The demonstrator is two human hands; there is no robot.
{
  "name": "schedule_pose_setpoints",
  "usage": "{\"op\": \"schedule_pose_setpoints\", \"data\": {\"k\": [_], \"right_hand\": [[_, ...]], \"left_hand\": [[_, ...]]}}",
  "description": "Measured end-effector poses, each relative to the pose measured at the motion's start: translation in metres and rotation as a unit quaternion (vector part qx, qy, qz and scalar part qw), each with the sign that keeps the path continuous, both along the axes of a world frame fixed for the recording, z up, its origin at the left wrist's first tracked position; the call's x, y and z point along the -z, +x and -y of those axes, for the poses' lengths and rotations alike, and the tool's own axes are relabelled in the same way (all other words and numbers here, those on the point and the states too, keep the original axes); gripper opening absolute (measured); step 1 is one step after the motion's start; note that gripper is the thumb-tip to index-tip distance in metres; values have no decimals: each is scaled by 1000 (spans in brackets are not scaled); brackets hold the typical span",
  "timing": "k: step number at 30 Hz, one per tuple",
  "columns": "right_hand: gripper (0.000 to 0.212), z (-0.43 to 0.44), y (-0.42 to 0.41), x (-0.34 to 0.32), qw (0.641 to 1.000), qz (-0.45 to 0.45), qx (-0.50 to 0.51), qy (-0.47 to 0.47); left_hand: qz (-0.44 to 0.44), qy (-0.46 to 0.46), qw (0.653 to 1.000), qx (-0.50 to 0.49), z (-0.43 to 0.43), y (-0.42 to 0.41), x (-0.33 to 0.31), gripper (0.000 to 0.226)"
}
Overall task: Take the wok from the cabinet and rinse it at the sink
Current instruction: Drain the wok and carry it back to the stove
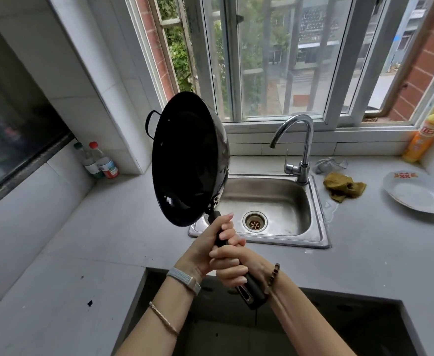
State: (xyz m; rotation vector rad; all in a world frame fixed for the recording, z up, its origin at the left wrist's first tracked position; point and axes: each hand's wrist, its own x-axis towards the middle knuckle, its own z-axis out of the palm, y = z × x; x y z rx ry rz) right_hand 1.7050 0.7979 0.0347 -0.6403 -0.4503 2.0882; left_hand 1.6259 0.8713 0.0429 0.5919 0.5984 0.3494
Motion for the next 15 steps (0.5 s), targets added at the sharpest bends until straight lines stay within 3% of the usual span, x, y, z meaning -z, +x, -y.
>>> {"op": "schedule_pose_setpoints", "data": {"k": [4,6,8,12,15], "right_hand": [[43,3,5,1,1000,13,-23,-2],[43,4,6,-5,997,75,-12,-9],[27,3,8,-10,987,159,8,12],[19,-2,-7,-9,934,352,34,56],[17,-4,-30,-7,922,371,110,25]], "left_hand": [[-58,27,996,-68,4,3,3,36],[-81,53,991,-89,2,3,0,36],[-119,83,981,-128,-3,2,1,36],[-180,121,958,-186,-13,-5,1,31],[-193,129,956,-181,-12,-15,-3,32]]}}
